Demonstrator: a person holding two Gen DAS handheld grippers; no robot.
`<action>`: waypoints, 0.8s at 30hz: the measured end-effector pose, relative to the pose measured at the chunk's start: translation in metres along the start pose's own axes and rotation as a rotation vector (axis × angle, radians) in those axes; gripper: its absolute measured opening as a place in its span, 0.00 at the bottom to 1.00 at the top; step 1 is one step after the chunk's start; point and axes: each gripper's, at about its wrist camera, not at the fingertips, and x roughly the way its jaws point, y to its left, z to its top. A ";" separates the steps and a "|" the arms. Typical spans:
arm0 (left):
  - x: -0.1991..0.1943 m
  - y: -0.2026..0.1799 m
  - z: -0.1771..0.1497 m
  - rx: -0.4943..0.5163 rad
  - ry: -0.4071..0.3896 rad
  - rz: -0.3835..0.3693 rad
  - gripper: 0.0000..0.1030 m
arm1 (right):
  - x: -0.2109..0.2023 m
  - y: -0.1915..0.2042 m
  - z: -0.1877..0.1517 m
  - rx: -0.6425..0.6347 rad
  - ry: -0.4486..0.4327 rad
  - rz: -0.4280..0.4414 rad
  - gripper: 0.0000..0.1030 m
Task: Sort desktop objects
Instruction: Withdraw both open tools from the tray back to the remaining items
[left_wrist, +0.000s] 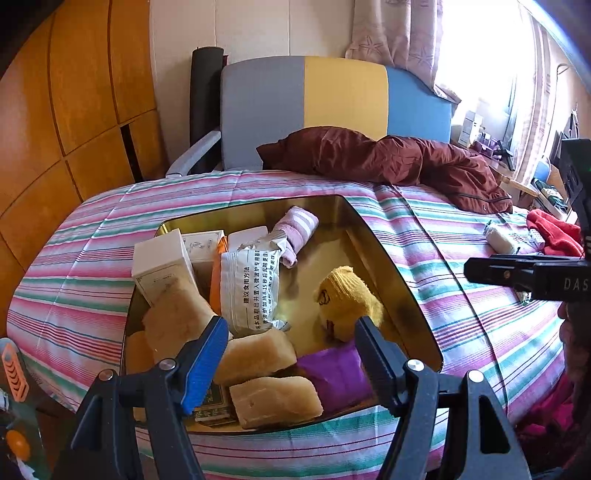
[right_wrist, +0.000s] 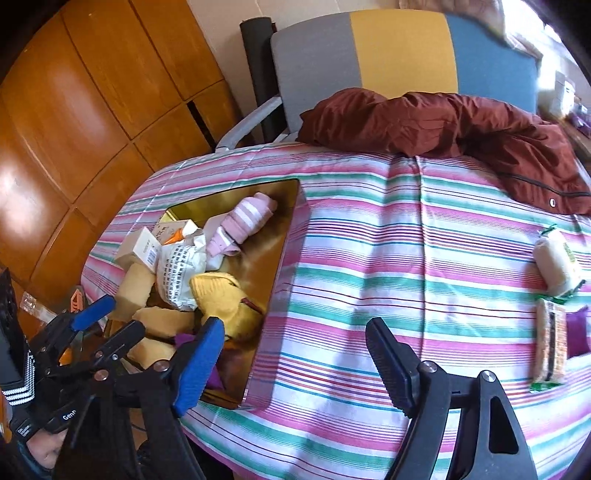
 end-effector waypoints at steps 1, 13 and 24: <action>0.000 0.000 0.000 0.000 0.001 -0.001 0.70 | -0.001 -0.002 0.000 0.006 0.000 -0.007 0.77; -0.002 -0.002 0.001 0.004 -0.001 -0.027 0.69 | -0.029 -0.033 0.009 0.022 -0.035 -0.096 0.82; -0.005 -0.026 0.018 0.044 -0.002 -0.163 0.69 | -0.087 -0.129 0.023 0.204 -0.101 -0.239 0.85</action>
